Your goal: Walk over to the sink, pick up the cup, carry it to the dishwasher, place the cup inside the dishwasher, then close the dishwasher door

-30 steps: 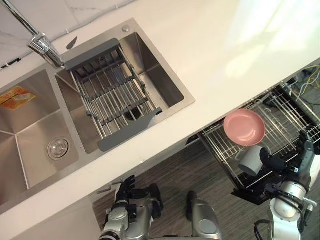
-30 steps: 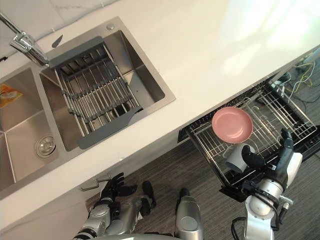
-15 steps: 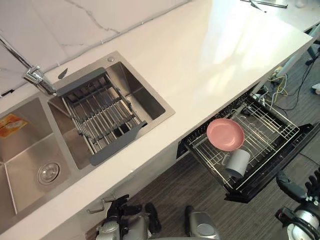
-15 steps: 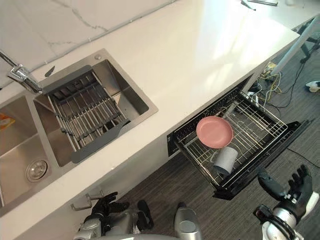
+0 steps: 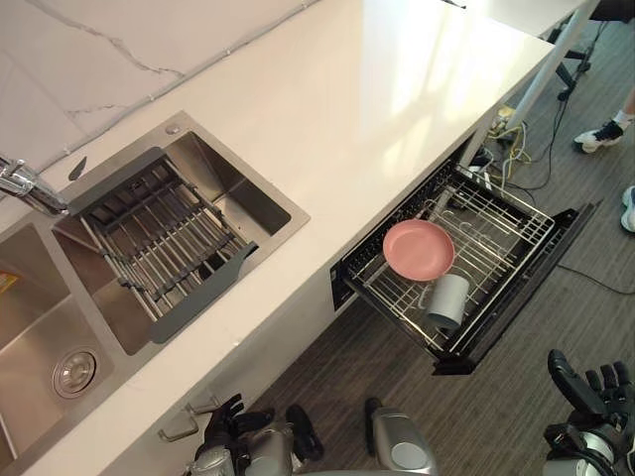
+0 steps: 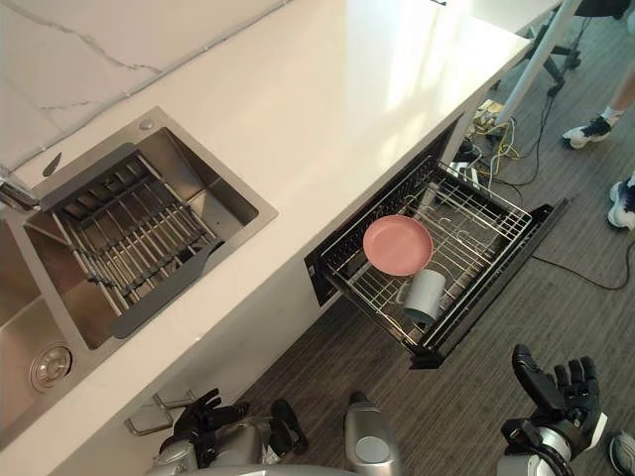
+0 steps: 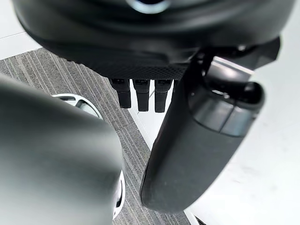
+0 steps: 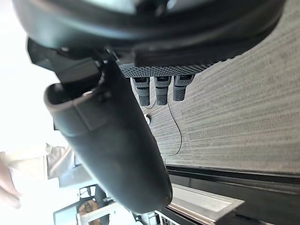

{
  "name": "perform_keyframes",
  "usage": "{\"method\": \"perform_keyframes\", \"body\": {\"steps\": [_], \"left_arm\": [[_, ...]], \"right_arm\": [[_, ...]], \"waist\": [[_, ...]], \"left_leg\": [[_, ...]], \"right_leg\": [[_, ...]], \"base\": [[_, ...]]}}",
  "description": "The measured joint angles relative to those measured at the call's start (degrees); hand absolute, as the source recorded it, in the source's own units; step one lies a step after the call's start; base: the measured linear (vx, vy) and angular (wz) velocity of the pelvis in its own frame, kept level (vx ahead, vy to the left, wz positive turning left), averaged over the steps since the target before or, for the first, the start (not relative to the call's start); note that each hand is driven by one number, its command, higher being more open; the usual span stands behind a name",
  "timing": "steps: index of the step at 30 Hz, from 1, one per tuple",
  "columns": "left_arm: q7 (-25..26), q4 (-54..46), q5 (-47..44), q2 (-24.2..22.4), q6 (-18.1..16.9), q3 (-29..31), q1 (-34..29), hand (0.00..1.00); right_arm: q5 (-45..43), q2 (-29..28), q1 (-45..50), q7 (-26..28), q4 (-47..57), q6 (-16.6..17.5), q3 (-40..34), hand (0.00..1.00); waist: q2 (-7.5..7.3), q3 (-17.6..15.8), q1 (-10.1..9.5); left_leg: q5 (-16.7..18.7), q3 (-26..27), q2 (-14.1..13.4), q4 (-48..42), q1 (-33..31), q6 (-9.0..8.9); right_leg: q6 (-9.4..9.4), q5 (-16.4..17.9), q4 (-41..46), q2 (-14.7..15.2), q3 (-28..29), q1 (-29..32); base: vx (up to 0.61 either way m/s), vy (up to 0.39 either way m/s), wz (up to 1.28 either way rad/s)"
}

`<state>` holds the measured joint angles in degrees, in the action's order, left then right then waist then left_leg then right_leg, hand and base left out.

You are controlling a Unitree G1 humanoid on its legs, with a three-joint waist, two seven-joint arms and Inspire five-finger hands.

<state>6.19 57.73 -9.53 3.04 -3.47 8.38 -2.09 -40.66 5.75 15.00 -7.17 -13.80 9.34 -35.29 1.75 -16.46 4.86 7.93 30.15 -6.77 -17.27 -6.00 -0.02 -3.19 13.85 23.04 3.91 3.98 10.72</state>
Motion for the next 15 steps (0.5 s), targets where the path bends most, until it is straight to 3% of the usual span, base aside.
{"method": "perform_keyframes", "body": {"steps": [6, 10, 15], "left_arm": [[-0.5, 0.1, 0.1, 0.0, -1.0, -1.2, -0.1, 0.9], [-1.7, 0.1, 1.8, -0.1, -3.7, -4.8, 0.0, 0.9], [-2.6, -0.3, 4.1, 0.3, -5.6, -7.9, -0.1, 0.9]], "right_arm": [[-2.7, 4.0, -3.8, 3.4, -2.7, 0.2, 3.8, 0.9], [-3.0, 7.8, -6.7, 5.6, -6.3, 0.2, 7.7, 0.9], [-3.0, 9.6, -8.2, 6.8, -8.6, 0.9, 9.7, 0.9]], "waist": [[1.32, -0.1, -0.14], [2.79, -0.5, -0.45], [3.27, -0.8, -0.72]], "left_leg": [[-0.6, -0.4, 0.4, 0.4, -0.9, 0.19], [-1.9, -2.6, 1.8, 1.9, -1.6, 0.49], [-3.4, -4.4, 3.0, 3.5, -2.0, 0.67]], "right_leg": [[0.41, -0.7, -0.2, 0.4, -0.4, 0.7], [0.28, -0.8, -0.5, 1.5, -2.5, 0.5], [0.14, -0.9, -0.6, 2.5, -4.3, 0.4]], "base": [[0.01, 0.002, 0.05], [0.01, -0.003, 0.27], [-0.02, -0.004, 0.22]]}}
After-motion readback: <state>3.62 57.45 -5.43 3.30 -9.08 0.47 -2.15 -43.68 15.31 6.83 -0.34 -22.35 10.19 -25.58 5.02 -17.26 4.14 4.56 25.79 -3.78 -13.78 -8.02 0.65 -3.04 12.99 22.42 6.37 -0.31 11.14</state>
